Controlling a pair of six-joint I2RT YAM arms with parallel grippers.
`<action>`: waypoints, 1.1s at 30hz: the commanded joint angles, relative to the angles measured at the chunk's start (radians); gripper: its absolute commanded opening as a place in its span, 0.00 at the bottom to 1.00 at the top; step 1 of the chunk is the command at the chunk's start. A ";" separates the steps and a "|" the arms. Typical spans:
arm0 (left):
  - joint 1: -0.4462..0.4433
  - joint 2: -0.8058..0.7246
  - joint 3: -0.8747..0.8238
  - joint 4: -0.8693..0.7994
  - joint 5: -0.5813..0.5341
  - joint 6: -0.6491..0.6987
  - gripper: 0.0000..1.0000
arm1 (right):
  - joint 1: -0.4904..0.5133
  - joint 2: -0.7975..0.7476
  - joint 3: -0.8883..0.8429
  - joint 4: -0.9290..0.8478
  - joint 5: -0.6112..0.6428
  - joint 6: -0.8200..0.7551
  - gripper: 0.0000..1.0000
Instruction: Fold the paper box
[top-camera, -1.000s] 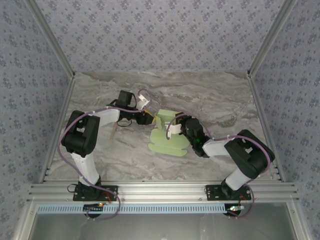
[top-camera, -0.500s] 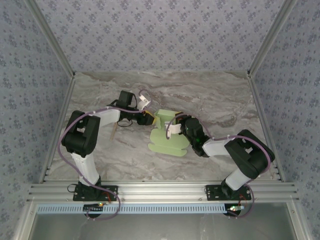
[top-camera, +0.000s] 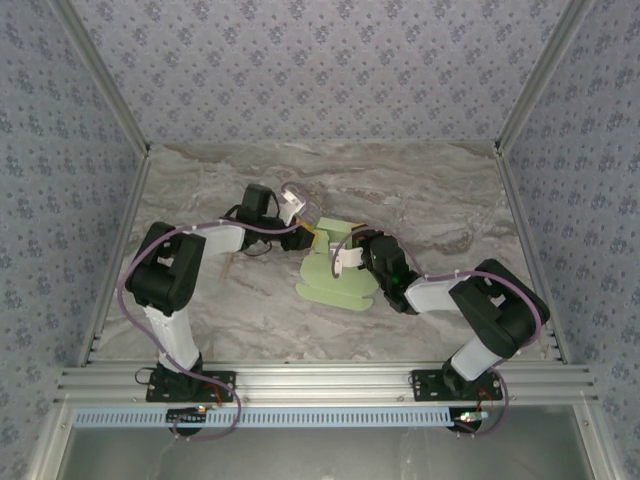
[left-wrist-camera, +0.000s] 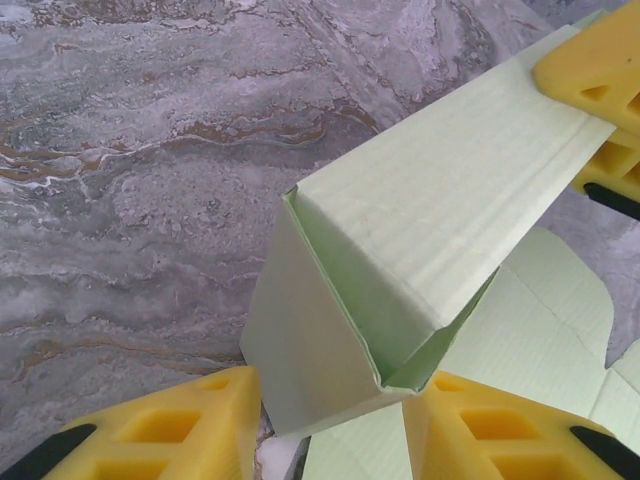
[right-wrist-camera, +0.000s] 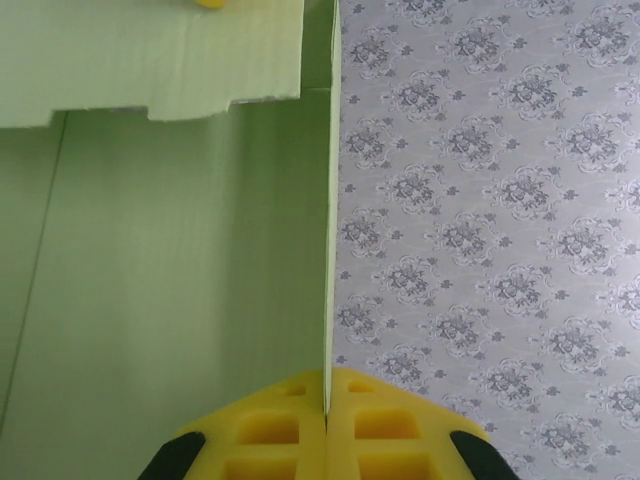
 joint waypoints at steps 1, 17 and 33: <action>-0.017 -0.019 -0.040 0.141 -0.055 -0.032 0.41 | 0.005 -0.014 0.022 -0.047 -0.001 0.011 0.00; -0.041 -0.046 -0.128 0.266 -0.117 -0.037 0.42 | 0.002 0.038 0.019 -0.029 0.017 -0.065 0.00; -0.080 -0.060 -0.148 0.288 -0.221 0.007 0.38 | 0.012 0.046 0.024 -0.024 0.031 -0.078 0.00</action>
